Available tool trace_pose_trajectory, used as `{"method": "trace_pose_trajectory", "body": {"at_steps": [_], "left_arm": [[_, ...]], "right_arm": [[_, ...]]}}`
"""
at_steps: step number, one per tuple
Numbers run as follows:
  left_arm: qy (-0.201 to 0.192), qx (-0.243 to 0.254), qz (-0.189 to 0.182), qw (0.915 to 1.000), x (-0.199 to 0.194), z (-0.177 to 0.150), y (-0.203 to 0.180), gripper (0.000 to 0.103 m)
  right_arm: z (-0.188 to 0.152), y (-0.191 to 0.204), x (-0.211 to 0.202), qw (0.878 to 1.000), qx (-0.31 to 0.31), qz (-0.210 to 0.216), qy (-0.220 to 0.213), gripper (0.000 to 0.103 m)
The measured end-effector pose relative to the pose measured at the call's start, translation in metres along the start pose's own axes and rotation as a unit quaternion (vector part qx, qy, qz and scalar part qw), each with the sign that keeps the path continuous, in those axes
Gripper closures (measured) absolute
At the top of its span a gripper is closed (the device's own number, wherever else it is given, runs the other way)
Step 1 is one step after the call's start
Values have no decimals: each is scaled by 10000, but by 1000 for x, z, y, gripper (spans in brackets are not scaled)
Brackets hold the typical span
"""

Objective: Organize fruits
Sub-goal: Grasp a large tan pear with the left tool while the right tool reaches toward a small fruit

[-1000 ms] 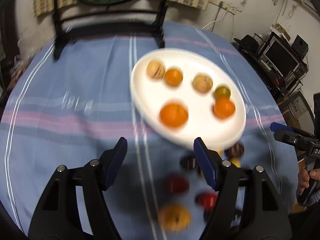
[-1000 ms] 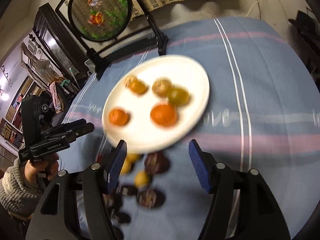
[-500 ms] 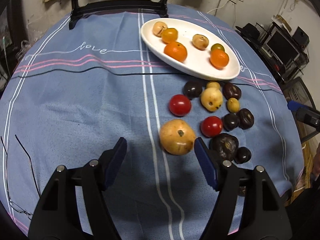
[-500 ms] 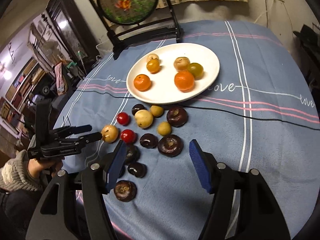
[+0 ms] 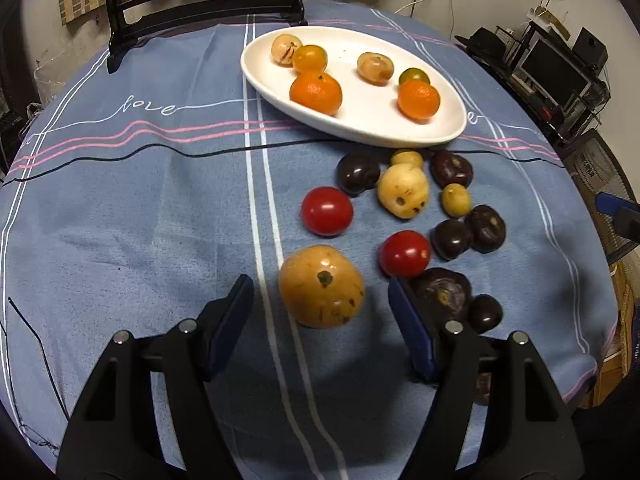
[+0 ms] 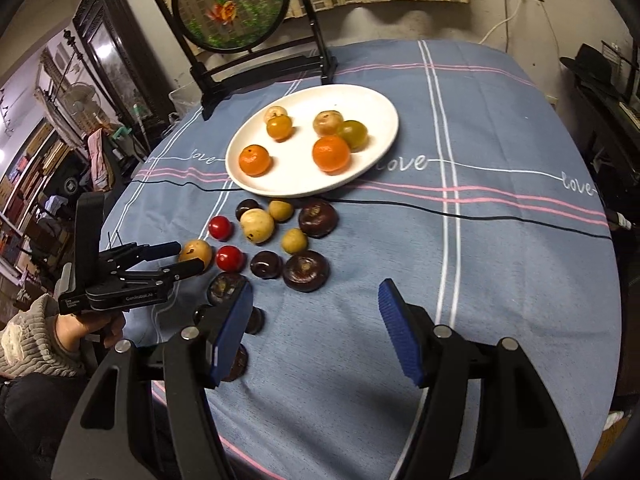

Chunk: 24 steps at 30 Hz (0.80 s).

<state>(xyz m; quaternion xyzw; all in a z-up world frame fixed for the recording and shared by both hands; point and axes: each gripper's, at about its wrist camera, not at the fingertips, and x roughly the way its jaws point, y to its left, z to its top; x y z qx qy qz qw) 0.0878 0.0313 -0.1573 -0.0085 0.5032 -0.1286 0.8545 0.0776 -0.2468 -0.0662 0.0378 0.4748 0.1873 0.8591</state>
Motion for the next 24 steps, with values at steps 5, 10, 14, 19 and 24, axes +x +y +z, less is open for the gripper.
{"method": "trace_pose_trajectory", "body": {"at_steps": [5, 10, 14, 19, 24], "left_arm": [[-44, -28, 94, 9999, 1, 0, 6, 32], [-109, 1, 15, 9999, 1, 3, 7, 36], [-66, 165, -125, 9998, 5, 5, -2, 47], [45, 156, -74, 9998, 15, 2, 1, 57], [16, 252, 17, 9997, 11, -2, -1, 58]], "right_arm": [[0, 1, 4, 10000, -19, -10, 82, 37], [2, 5, 12, 9997, -112, 7, 231, 37], [2, 4, 13, 9996, -132, 17, 260, 37], [2, -1, 17, 9995, -27, 50, 316, 37], [6, -1, 26, 9989, 34, 160, 436, 37]]}}
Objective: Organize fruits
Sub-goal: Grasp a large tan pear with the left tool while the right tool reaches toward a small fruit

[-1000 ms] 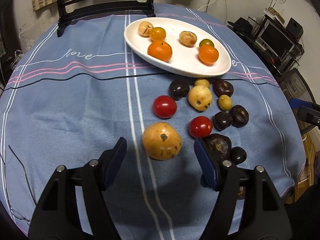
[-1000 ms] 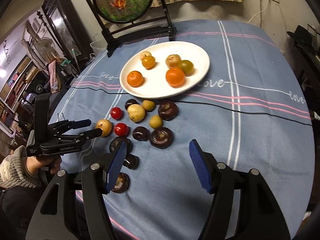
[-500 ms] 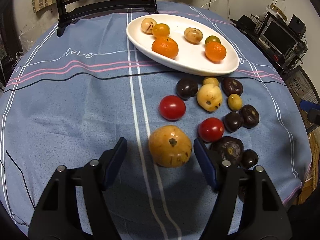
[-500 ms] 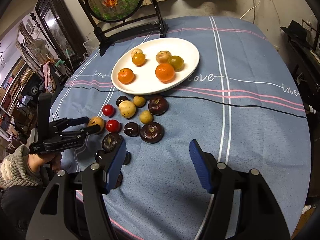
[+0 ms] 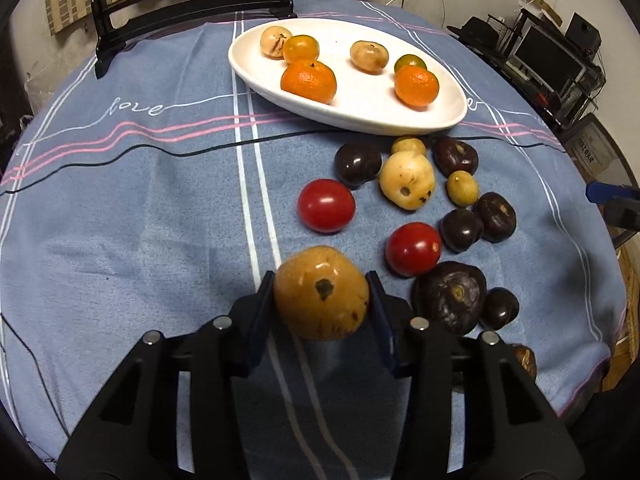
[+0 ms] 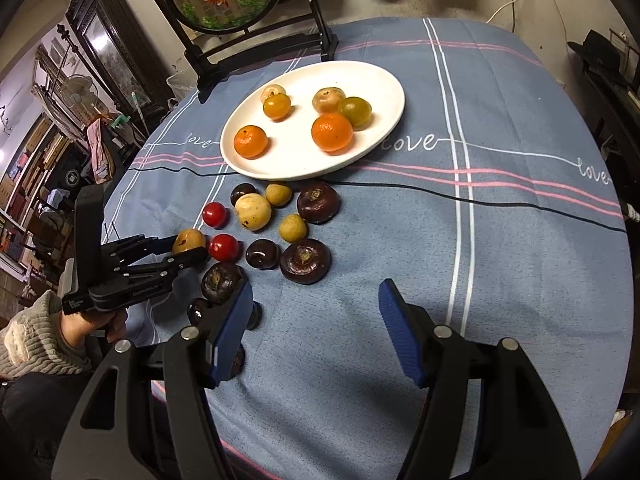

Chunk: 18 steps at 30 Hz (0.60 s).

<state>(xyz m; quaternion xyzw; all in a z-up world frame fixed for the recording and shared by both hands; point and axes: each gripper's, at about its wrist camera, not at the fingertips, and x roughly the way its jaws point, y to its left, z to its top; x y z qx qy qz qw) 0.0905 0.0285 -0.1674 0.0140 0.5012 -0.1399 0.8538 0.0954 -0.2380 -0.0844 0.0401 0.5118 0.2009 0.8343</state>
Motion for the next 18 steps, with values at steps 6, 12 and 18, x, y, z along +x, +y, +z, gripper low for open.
{"method": "trace_pose_trajectory", "body": {"at_steps": [6, 12, 18], "left_arm": [[-125, -317, 126, 9993, -21, -8, 19, 58], [-119, -556, 247, 9981, -40, -26, 31, 58], [-98, -753, 294, 9967, -49, -39, 38, 58]], "right_arm": [[7, 9, 27, 9994, -265, 88, 202, 37], [6, 23, 55, 9953, -950, -110, 118, 37], [0, 29, 81, 9910, -1296, -128, 310, 42]]}}
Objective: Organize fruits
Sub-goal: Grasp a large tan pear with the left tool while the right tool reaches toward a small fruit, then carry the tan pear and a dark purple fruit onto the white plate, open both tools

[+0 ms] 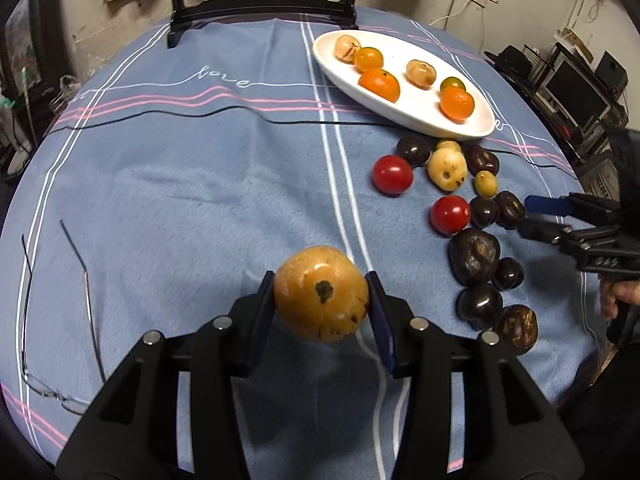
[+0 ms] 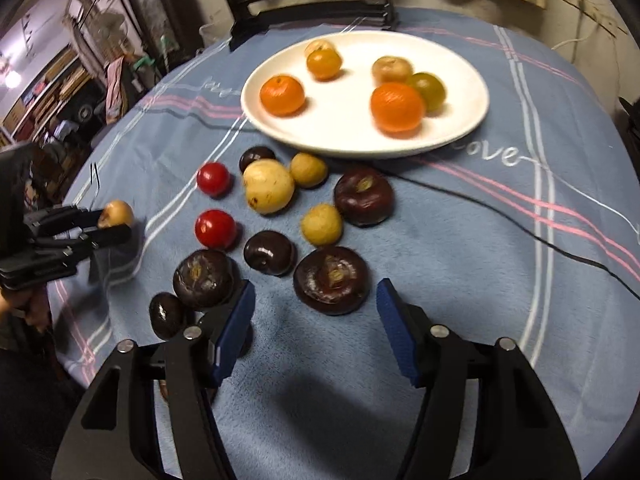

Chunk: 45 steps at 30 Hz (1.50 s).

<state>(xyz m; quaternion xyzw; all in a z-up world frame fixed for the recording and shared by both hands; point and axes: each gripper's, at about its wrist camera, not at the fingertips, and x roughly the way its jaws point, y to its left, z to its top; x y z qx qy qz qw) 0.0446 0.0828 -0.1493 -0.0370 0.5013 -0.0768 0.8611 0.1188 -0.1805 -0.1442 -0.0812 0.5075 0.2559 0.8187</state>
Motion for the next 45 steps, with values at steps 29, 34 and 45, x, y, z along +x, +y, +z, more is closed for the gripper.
{"method": "trace_pose_trajectory", "body": {"at_steps": [29, 34, 45], "left_arm": [[59, 622, -325, 9975, 17, 19, -41, 58], [-32, 625, -277, 9977, 12, 30, -42, 58], [-523, 879, -182, 9946, -4, 91, -60, 58]], "right_arm": [[-33, -9, -44, 9990, 97, -234, -373, 58], [-28, -17, -55, 9980, 271, -234, -511, 58], [5, -18, -78, 9955, 193, -165, -918, 58]]}}
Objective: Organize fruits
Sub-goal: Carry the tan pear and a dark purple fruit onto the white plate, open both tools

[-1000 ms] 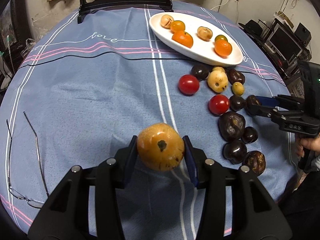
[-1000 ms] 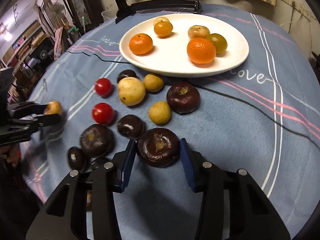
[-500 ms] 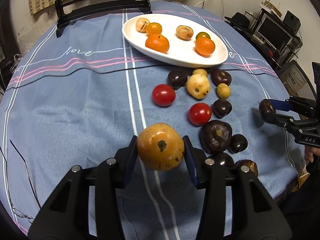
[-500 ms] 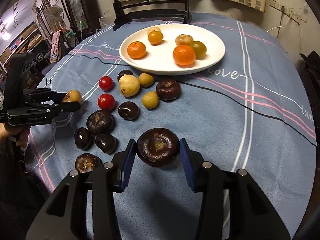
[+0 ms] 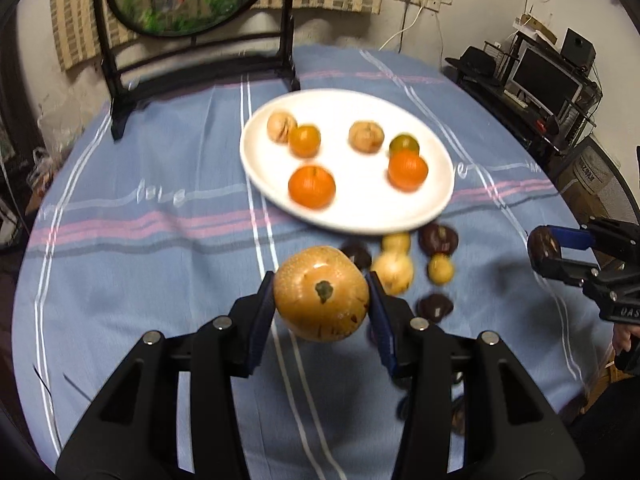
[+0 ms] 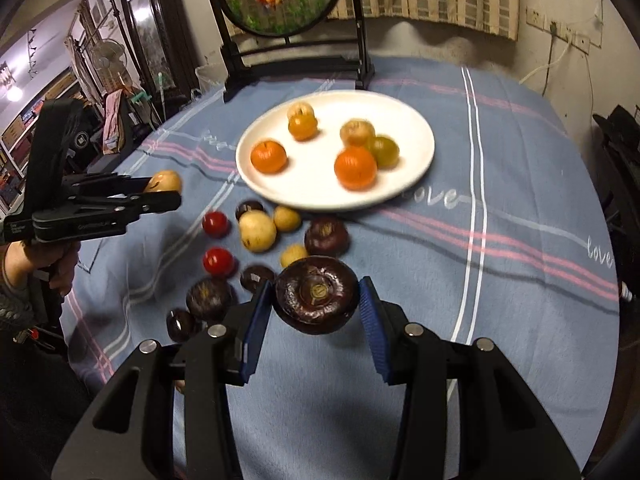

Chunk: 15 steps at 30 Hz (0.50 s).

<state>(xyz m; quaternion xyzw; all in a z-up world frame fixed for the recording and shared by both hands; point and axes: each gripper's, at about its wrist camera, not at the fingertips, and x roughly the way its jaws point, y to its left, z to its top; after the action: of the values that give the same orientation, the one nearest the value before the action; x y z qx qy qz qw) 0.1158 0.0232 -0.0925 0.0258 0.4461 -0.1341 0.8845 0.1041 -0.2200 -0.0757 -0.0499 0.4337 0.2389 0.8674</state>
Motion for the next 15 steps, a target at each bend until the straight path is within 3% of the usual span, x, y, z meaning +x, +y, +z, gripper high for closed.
{"method": "trace_pose_trajectory", "body": {"at_steps": [8, 15], "left_arm": [[-186, 182, -19, 9997, 12, 46, -6, 58], [-89, 273, -97, 9995, 41, 71, -8, 58]], "right_arm": [[50, -11, -3, 9993, -9, 13, -373, 58], [89, -27, 18, 9989, 35, 40, -470, 58]]}}
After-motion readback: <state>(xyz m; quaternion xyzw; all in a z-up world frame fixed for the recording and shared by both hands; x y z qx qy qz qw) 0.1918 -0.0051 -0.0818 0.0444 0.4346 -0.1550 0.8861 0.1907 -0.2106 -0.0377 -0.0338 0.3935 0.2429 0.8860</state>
